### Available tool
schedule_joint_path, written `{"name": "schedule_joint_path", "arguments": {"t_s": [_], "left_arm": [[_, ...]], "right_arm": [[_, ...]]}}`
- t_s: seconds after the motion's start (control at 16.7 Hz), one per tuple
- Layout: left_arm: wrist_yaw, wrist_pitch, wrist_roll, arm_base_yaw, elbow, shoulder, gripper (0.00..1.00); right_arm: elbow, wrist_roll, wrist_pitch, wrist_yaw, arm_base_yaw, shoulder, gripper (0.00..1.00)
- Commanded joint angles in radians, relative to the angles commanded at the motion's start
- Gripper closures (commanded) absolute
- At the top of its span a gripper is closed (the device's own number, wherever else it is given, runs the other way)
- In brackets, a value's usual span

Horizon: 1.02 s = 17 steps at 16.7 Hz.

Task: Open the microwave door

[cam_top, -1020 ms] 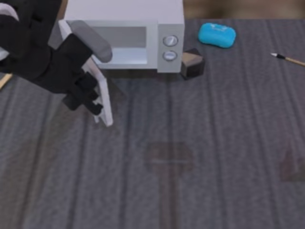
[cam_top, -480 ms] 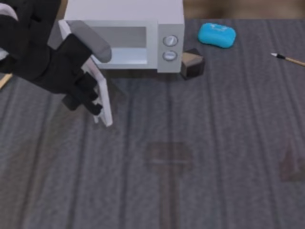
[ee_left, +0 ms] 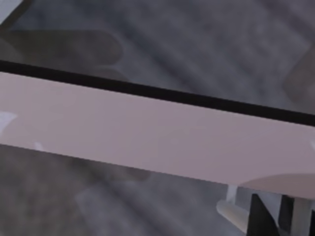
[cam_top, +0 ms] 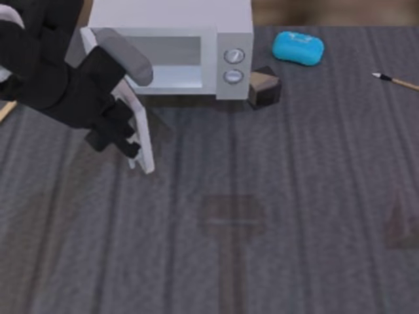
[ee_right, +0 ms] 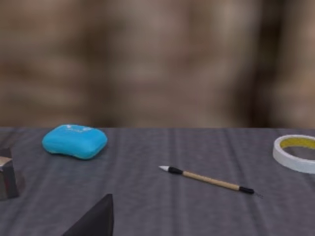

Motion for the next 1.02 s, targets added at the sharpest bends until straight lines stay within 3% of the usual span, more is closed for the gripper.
{"name": "schedule_joint_path", "arguments": {"t_s": [0.3,0.72,1.02], "left_arm": [[0.010,-0.005,0.014,0.004,0.000,0.002,1.00],[0.084,-0.074,0.197,0.083,-0.001,0.000,1.00],[0.094,-0.076,0.216,0.091,0.002,-0.006,1.00]], "right_arm": [[0.000,0.000,0.000,0.000,0.000,0.000,0.00],[0.000,0.000,0.000,0.000,0.000,0.000,0.00],[0.000,0.000,0.000,0.000,0.000,0.000,0.00]]}}
